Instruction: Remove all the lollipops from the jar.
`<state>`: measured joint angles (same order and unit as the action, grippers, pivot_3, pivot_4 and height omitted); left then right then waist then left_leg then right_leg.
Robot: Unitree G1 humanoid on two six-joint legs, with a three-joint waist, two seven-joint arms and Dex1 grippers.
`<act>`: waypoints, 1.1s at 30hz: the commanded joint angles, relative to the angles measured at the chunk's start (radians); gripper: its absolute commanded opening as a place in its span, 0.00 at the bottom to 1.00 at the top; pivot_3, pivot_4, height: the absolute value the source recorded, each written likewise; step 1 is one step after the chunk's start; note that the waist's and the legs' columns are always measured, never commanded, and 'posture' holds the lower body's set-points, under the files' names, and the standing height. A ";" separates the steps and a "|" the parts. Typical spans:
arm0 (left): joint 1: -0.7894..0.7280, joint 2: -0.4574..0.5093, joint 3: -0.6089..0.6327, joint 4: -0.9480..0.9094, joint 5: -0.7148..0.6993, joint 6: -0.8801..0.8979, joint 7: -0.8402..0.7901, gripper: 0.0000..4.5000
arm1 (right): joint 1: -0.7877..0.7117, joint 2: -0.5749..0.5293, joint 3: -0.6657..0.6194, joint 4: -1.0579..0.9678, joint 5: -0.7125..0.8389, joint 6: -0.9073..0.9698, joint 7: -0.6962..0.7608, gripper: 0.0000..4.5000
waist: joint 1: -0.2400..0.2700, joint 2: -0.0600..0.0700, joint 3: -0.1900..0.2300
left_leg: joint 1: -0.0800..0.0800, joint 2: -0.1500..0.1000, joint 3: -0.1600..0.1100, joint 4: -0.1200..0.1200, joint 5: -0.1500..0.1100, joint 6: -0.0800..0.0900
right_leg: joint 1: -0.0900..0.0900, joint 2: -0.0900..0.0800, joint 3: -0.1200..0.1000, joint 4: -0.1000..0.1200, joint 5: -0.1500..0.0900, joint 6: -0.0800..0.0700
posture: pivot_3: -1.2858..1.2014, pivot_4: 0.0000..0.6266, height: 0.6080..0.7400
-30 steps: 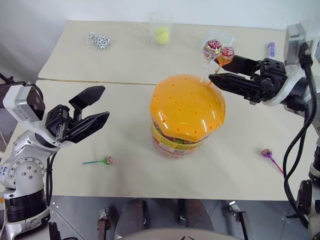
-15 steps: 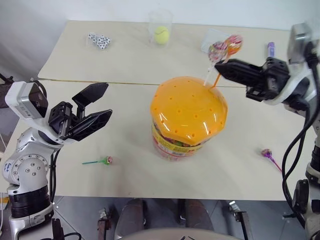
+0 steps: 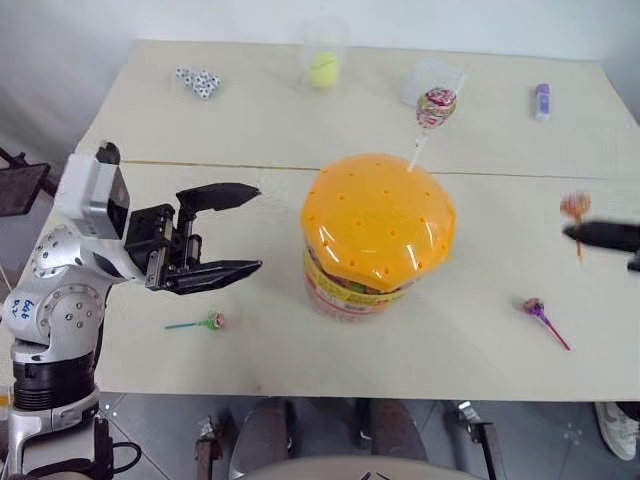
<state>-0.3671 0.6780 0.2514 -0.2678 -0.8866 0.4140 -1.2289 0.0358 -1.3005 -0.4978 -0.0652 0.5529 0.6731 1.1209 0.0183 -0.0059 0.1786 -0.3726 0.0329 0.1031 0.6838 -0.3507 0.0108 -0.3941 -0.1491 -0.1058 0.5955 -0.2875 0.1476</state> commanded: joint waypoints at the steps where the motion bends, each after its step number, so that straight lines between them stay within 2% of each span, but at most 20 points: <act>1: -0.017 0.014 0.003 0.016 0.012 -0.024 -0.038 0.96 | 0.080 0.009 -0.006 0.027 -0.175 -0.094 -0.082 0.00 | -0.007 0.000 0.000 | 0.001 0.000 0.001 0.000 0.000 0.000 | 0.000 0.000 0.000 0.001 0.000 0.000 | 0.52 0.24 1.00; 4: -0.030 0.002 0.005 0.018 -0.004 -0.015 -0.029 0.96 | 0.098 0.085 0.024 0.089 -0.215 -0.174 -0.107 0.00 | -0.010 0.000 0.000 | 0.002 0.001 0.000 0.000 0.000 0.000 | 0.000 0.000 0.000 0.002 0.000 0.000 | 0.52 0.24 1.00; 7: -0.031 0.001 0.005 0.018 -0.008 -0.010 -0.028 0.96 | 0.099 0.122 0.026 0.104 -0.193 -0.160 -0.069 0.00 | -0.010 0.001 0.000 | 0.002 0.001 0.000 0.000 0.000 0.000 | 0.000 0.000 0.000 0.002 0.000 0.000 | 0.52 0.24 1.00; 10: -0.031 0.001 0.008 0.015 -0.012 -0.006 -0.023 0.96 | 0.098 0.136 0.026 0.123 -0.202 -0.196 -0.046 0.16 | -0.009 0.001 0.000 | 0.001 0.001 -0.001 -0.001 0.000 0.000 | 0.000 0.000 0.000 0.002 0.000 0.000 | 0.52 0.24 1.00; 14: -0.036 -0.010 0.024 0.012 -0.043 0.015 0.003 0.96 | 0.086 0.153 -0.010 0.127 -0.144 -0.218 0.026 0.46 | -0.009 0.001 0.001 | 0.002 0.001 -0.001 0.000 0.000 0.000 | 0.001 0.000 0.000 0.002 0.000 0.000 | 0.52 0.24 1.00; 20: -0.039 -0.060 0.118 0.016 -0.214 0.101 0.135 0.96 | -0.072 0.252 -0.127 -0.044 0.154 -0.200 0.141 0.90 | -0.006 0.001 0.001 | 0.002 0.002 -0.004 0.001 0.000 0.000 | 0.001 0.000 0.000 0.002 0.000 0.000 | 0.52 0.24 1.00; 25: 0.027 -0.055 0.184 0.081 -0.248 0.139 0.152 0.96 | -0.317 0.335 -0.075 -0.180 0.371 -0.104 0.019 0.90 | -0.009 0.001 0.001 | 0.002 0.001 -0.009 0.001 0.000 -0.001 | 0.001 0.000 0.000 0.005 0.000 0.000 | 0.52 0.24 1.00; 33: 0.059 -0.066 0.185 0.129 -0.212 0.124 0.128 0.96 | -0.665 0.449 0.209 -0.224 0.410 0.003 -0.127 0.90 | -0.004 0.000 0.001 | 0.000 0.001 -0.006 0.001 0.000 -0.001 | 0.000 0.000 -0.002 0.005 0.000 0.000 | 0.52 0.24 1.00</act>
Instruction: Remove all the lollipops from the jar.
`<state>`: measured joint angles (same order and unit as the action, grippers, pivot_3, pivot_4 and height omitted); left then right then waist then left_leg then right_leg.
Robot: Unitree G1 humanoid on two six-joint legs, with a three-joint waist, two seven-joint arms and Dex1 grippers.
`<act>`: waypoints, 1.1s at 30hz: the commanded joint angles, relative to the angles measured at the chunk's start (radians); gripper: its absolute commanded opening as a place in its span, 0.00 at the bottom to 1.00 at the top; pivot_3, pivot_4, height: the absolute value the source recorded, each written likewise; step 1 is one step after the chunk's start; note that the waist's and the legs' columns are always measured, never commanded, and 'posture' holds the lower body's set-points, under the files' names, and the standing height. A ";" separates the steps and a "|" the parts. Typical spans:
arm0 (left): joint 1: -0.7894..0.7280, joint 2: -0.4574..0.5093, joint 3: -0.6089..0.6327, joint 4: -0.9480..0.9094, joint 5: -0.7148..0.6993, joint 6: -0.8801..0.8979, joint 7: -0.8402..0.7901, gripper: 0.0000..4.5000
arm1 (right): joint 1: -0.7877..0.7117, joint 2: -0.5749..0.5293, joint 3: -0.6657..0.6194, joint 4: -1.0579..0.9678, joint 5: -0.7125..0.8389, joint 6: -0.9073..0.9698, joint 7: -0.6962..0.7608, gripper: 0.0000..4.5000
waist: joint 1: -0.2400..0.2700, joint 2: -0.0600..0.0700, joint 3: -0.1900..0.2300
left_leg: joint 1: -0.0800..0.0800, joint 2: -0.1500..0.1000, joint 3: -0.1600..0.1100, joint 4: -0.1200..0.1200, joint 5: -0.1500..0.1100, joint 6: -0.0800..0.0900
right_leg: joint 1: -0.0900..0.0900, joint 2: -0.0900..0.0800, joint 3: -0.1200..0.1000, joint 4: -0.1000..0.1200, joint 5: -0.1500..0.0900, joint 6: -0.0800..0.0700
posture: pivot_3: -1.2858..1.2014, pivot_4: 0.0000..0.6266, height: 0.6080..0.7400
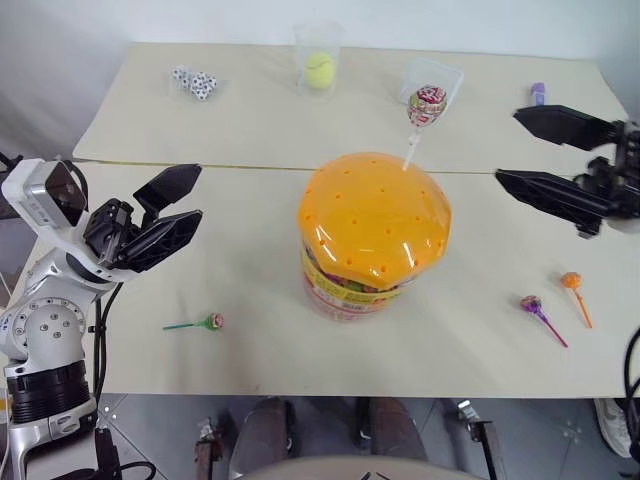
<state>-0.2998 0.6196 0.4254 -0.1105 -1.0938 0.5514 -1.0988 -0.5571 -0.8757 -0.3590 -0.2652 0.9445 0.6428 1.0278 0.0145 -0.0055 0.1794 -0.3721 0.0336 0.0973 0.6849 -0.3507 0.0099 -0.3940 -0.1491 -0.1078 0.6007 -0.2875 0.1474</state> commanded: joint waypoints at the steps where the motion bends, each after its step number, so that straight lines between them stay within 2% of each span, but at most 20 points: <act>1: -0.010 -0.016 0.007 -0.038 -0.007 -0.014 0.004 0.96 | -0.111 0.046 0.104 -0.020 0.022 0.065 -0.063 0.90 | 0.000 0.000 0.000 | 0.000 0.000 0.000 0.000 0.000 0.000 | 0.000 0.000 0.000 0.000 0.000 0.000 | 0.52 0.24 1.00; 6: -0.007 -0.048 -0.008 -0.091 -0.014 -0.012 0.028 0.96 | -0.224 0.115 0.232 0.003 -0.011 0.164 -0.143 0.90 | 0.000 0.000 0.000 | -0.001 0.000 0.000 0.000 0.000 0.000 | -0.001 0.000 -0.001 0.001 0.000 0.000 | 0.52 0.24 1.00; 9: -0.001 -0.049 -0.001 -0.106 -0.019 -0.008 0.035 0.96 | -0.222 0.117 0.240 0.004 -0.016 0.170 -0.130 0.90 | 0.005 0.000 0.000 | -0.001 0.000 -0.001 0.000 0.000 0.000 | -0.001 0.000 -0.002 0.001 0.000 0.000 | 0.52 0.24 1.00; 10: 0.001 -0.049 0.001 -0.110 -0.020 -0.007 0.037 0.96 | -0.223 0.120 0.241 0.006 -0.018 0.169 -0.128 0.87 | 0.005 0.000 0.000 | -0.002 0.000 -0.001 0.000 0.000 0.000 | -0.001 0.000 -0.002 0.001 0.000 0.000 | 0.52 0.24 1.00; 12: 0.002 -0.048 0.002 -0.114 -0.022 -0.007 0.038 0.96 | -0.227 0.130 0.239 0.011 -0.012 0.170 -0.129 0.77 | 0.005 0.000 0.000 | -0.001 0.000 -0.001 0.000 0.000 0.000 | -0.001 0.000 -0.002 0.001 0.000 0.000 | 0.52 0.24 1.00; 17: 0.000 -0.048 -0.001 -0.119 -0.023 -0.006 0.035 0.96 | -0.222 0.134 0.225 0.019 -0.008 0.168 -0.118 0.39 | 0.002 0.000 0.000 | -0.001 0.000 0.000 0.000 0.000 0.000 | -0.001 0.000 -0.001 0.001 0.000 0.000 | 0.52 0.24 1.00; 22: -0.024 -0.022 -0.029 -0.105 0.009 -0.010 -0.012 0.96 | -0.232 0.145 0.109 0.060 0.079 0.157 -0.115 0.01 | 0.004 0.000 0.000 | -0.001 0.000 0.000 0.000 0.000 0.000 | -0.001 0.000 -0.001 0.001 0.000 0.000 | 0.52 0.24 1.00; 24: -0.034 0.006 -0.049 -0.099 0.032 -0.009 -0.051 0.96 | -0.240 0.122 0.029 0.082 0.156 0.190 -0.129 0.01 | 0.008 0.000 0.000 | -0.001 0.000 0.000 0.000 0.000 0.000 | -0.001 0.000 -0.002 0.001 0.000 0.000 | 0.52 0.24 1.00; 27: -0.041 0.036 -0.085 -0.109 0.064 -0.019 -0.101 0.96 | -0.223 0.028 -0.050 0.110 0.226 0.280 -0.137 0.01 | 0.010 0.000 0.000 | -0.002 0.000 0.000 0.000 0.000 0.000 | -0.001 0.000 -0.002 0.001 0.000 0.000 | 0.52 0.24 1.00; 29: -0.062 0.048 -0.114 -0.115 0.103 -0.048 -0.135 0.96 | -0.157 -0.113 -0.095 0.140 0.153 0.294 -0.086 0.01 | 0.012 0.000 0.000 | -0.002 0.000 0.000 0.000 0.000 0.000 | -0.002 0.000 -0.002 0.001 0.000 0.000 | 0.52 0.24 1.00; 33: -0.085 0.053 -0.134 -0.123 0.134 -0.078 -0.167 0.96 | -0.019 -0.297 -0.130 0.193 0.038 0.276 0.000 0.01 | 0.008 0.000 0.000 | -0.003 0.000 0.001 -0.001 -0.001 0.001 | -0.002 0.000 -0.002 -0.003 0.000 0.000 | 0.52 0.24 1.00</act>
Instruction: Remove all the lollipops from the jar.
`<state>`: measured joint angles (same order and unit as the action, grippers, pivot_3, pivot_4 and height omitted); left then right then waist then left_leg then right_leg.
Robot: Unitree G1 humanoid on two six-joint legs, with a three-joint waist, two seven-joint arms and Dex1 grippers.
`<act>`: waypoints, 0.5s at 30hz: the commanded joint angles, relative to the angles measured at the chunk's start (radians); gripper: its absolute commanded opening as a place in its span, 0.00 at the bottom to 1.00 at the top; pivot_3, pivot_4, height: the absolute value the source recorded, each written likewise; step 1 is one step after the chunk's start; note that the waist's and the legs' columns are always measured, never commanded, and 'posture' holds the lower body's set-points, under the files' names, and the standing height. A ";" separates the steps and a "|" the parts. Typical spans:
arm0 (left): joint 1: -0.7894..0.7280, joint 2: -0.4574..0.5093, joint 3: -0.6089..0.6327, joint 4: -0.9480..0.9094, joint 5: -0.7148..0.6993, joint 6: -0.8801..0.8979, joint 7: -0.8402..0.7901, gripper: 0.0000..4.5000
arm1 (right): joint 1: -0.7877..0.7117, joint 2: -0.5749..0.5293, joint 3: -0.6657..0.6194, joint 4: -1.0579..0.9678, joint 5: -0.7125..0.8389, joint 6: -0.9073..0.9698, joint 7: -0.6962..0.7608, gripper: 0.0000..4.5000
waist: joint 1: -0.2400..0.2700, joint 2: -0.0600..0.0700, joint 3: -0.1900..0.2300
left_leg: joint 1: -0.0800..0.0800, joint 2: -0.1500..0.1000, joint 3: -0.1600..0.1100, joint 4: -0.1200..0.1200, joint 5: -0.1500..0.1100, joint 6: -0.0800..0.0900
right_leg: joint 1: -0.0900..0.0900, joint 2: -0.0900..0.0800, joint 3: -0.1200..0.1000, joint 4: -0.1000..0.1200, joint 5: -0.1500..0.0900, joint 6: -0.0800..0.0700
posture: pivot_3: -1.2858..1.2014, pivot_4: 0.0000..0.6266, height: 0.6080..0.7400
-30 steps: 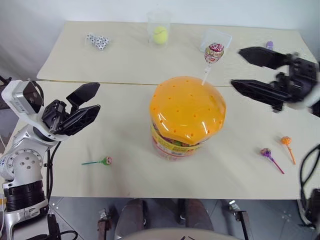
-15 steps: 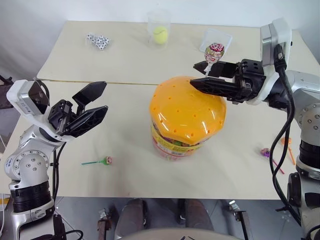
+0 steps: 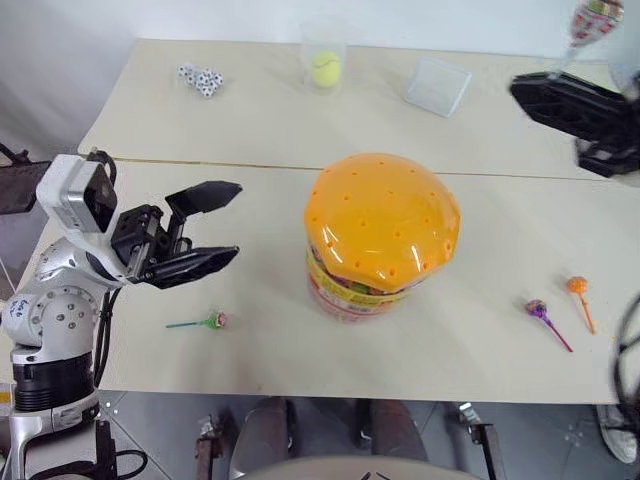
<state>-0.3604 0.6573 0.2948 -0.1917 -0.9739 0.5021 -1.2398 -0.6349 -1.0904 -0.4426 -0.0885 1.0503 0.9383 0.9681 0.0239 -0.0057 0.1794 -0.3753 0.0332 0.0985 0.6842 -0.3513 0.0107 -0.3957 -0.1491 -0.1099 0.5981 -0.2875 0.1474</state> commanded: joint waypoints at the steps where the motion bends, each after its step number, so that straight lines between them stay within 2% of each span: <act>1: -0.036 0.015 -0.003 -0.050 0.015 -0.036 -0.027 0.96 | 0.174 -0.161 -0.065 0.045 -0.173 -0.052 0.107 0.01 | -0.002 0.000 0.000 | 0.000 0.000 0.001 0.000 0.000 0.000 | 0.000 0.000 0.000 0.000 0.000 0.000 | 0.52 0.24 1.00; 2: -0.050 0.019 -0.003 -0.059 0.011 -0.035 -0.028 0.96 | 0.326 -0.214 -0.103 0.069 -0.295 -0.107 0.158 0.01 | -0.002 0.000 0.000 | 0.000 0.000 0.001 0.000 0.000 0.000 | 0.000 0.000 0.001 -0.001 0.000 0.000 | 0.52 0.24 1.00; 4: -0.063 0.022 -0.005 -0.070 0.007 -0.036 -0.027 0.96 | 0.509 -0.262 -0.159 0.094 -0.422 -0.184 0.219 0.01 | 0.002 -0.001 0.000 | 0.001 0.000 0.001 0.000 0.000 0.000 | 0.001 0.000 0.000 -0.001 0.000 0.000 | 0.52 0.24 1.00; 7: -0.071 0.049 -0.020 -0.090 0.024 -0.036 -0.045 0.96 | 0.724 -0.198 -0.171 0.178 -0.603 -0.387 0.196 0.01 | 0.000 -0.001 -0.001 | 0.001 0.000 0.003 0.000 0.000 0.000 | 0.001 0.000 0.002 -0.002 0.000 0.001 | 0.52 0.24 1.00; 13: -0.070 0.087 -0.033 -0.080 0.049 -0.032 -0.059 0.96 | 0.752 -0.073 -0.087 0.230 -0.677 -0.533 0.163 0.01 | -0.022 0.002 -0.001 | 0.005 0.000 0.005 0.000 0.000 0.000 | 0.002 0.000 0.004 -0.001 0.000 0.001 | 0.52 0.24 1.00; 15: -0.069 0.092 -0.035 -0.072 0.061 -0.035 -0.059 0.96 | 0.728 -0.040 -0.073 0.238 -0.670 -0.520 0.140 0.01 | -0.026 0.002 -0.001 | 0.005 0.001 0.005 0.000 0.000 -0.001 | 0.002 0.000 0.004 0.000 0.000 0.001 | 0.52 0.24 1.00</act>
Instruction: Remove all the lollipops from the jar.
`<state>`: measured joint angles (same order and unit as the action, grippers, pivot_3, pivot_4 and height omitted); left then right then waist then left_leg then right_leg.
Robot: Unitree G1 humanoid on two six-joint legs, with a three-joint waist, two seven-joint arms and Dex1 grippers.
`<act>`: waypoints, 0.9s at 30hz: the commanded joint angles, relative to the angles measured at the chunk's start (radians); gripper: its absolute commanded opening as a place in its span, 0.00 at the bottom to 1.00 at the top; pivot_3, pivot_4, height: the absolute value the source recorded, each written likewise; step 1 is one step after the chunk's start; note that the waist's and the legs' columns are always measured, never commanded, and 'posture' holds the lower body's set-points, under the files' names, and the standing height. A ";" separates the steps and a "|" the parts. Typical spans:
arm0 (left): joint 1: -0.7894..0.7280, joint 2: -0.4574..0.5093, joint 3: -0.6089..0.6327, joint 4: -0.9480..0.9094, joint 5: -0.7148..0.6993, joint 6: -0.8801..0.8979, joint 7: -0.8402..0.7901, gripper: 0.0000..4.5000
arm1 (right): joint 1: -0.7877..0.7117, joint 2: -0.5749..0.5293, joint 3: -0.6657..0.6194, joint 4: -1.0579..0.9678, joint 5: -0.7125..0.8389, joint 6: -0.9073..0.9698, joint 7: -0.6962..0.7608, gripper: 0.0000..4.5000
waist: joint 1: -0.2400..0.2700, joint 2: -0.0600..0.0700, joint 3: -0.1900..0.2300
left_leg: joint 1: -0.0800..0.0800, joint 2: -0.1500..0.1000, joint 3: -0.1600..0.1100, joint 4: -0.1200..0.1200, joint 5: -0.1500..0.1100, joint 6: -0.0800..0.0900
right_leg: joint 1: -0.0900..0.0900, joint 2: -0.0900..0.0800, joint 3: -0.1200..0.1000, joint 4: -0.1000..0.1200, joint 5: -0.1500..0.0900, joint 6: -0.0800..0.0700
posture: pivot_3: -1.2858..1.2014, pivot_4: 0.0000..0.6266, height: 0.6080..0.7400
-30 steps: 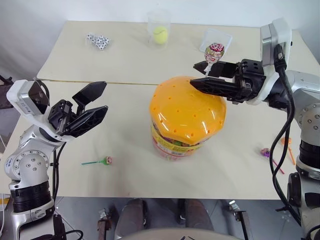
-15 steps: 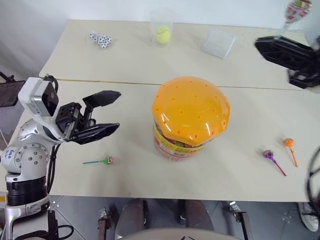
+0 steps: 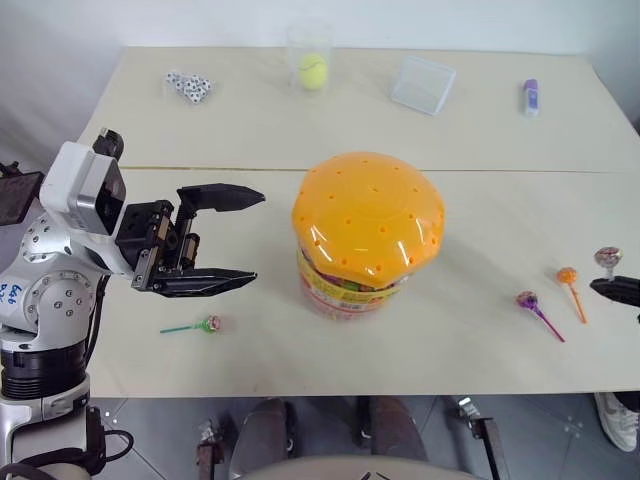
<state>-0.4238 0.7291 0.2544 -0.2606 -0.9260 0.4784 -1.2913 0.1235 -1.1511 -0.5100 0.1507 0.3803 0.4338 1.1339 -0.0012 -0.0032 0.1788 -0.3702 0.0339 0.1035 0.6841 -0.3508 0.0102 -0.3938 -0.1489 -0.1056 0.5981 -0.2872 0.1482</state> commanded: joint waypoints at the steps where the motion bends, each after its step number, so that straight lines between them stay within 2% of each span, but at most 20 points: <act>1: -0.004 0.019 0.009 0.000 0.013 -0.008 -0.004 0.96 | -0.041 0.034 -0.004 0.002 0.003 -0.007 -0.036 0.01 | -0.001 0.000 0.000 | 0.000 0.000 0.000 0.000 0.000 0.000 | 0.000 0.000 0.000 0.000 0.000 0.000 | 0.52 0.24 1.00; 2: -0.004 0.018 0.011 0.002 0.015 -0.007 0.001 0.96 | -0.045 0.041 -0.002 0.003 0.009 0.005 -0.034 0.01 | 0.000 0.000 0.000 | 0.000 0.000 0.000 0.000 0.000 0.000 | 0.000 0.000 0.000 0.000 0.000 0.000 | 0.52 0.24 1.00; 3: -0.002 0.016 0.014 0.004 0.021 -0.008 0.010 0.96 | -0.043 0.047 0.000 0.001 0.009 0.002 -0.025 0.11 | 0.001 0.000 0.000 | 0.000 0.000 0.000 0.000 0.000 0.000 | 0.000 0.000 0.000 0.000 0.000 0.000 | 0.52 0.24 1.00; 5: 0.004 0.011 0.015 0.007 0.049 -0.020 0.037 0.96 | -0.038 0.055 -0.006 -0.005 0.014 -0.011 -0.009 0.22 | 0.006 0.000 0.000 | -0.001 0.000 -0.001 0.000 0.000 0.000 | 0.000 0.000 0.000 -0.001 0.000 0.000 | 0.52 0.24 1.00; 9: 0.022 0.019 0.016 0.034 0.104 -0.045 0.051 0.96 | -0.046 0.075 -0.063 -0.046 0.061 -0.052 0.030 0.51 | 0.012 0.000 0.000 | -0.001 0.000 -0.001 0.000 0.000 0.000 | 0.000 0.000 -0.001 -0.001 0.000 0.000 | 0.52 0.24 1.00; 10: 0.025 0.020 0.016 0.041 0.112 -0.050 0.051 0.96 | -0.051 0.079 -0.075 -0.055 0.073 -0.054 0.035 0.61 | 0.013 0.000 0.000 | -0.001 0.000 -0.001 0.000 0.000 0.000 | 0.000 0.000 -0.001 -0.001 0.000 0.000 | 0.52 0.24 1.00; 12: 0.028 0.018 0.020 0.059 0.131 -0.068 0.049 0.96 | -0.054 0.091 -0.089 -0.077 0.085 -0.079 0.042 0.73 | 0.013 0.000 0.000 | -0.001 0.000 -0.001 0.000 0.000 0.000 | 0.000 0.000 -0.001 -0.001 0.000 0.000 | 0.52 0.24 1.00; 16: 0.036 0.026 0.012 0.161 0.264 -0.153 0.102 0.96 | -0.116 0.171 -0.131 -0.234 0.239 -0.107 0.081 0.99 | 0.016 0.000 0.000 | -0.001 0.000 -0.001 0.000 0.000 0.000 | 0.000 0.000 -0.001 -0.001 0.000 0.000 | 0.52 0.24 1.00; 19: 0.073 0.032 0.024 0.222 0.347 -0.203 0.156 0.96 | -0.198 0.248 -0.047 -0.368 0.308 -0.105 0.048 0.99 | 0.006 0.000 0.000 | 0.000 0.000 -0.001 0.000 0.000 0.000 | 0.000 0.000 -0.001 0.000 0.000 0.000 | 0.52 0.24 1.00; 21: 0.108 0.020 0.038 0.250 0.375 -0.235 0.189 0.96 | -0.242 0.293 0.035 -0.406 0.282 -0.141 0.039 0.99 | 0.004 0.000 0.000 | 0.000 0.000 -0.002 0.000 0.000 0.000 | 0.000 0.000 -0.001 0.000 0.000 0.000 | 0.52 0.24 1.00; 24: 0.188 0.011 0.057 0.266 0.432 -0.289 0.249 0.96 | -0.288 0.362 0.146 -0.388 0.204 -0.236 0.030 0.99 | 0.001 -0.001 0.000 | -0.001 0.000 -0.002 0.000 -0.001 0.000 | 0.000 0.000 -0.001 0.001 0.000 0.000 | 0.52 0.24 1.00; 27: 0.237 0.000 0.089 0.255 0.456 -0.321 0.317 0.96 | -0.276 0.393 0.194 -0.350 0.161 -0.290 0.038 0.99 | 0.011 -0.001 0.000 | -0.002 0.000 -0.003 -0.001 -0.001 0.000 | -0.001 0.000 -0.002 0.001 0.000 0.000 | 0.52 0.24 1.00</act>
<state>-0.1917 0.7295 0.2932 0.0198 -0.4820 0.1939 -1.0163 -0.1595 -0.7577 -0.3076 -0.2075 0.5586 0.1900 1.1690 0.0097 -0.0041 0.1792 -0.3723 0.0337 0.1007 0.6837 -0.3516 0.0102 -0.3949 -0.1492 -0.1080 0.5986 -0.2871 0.1482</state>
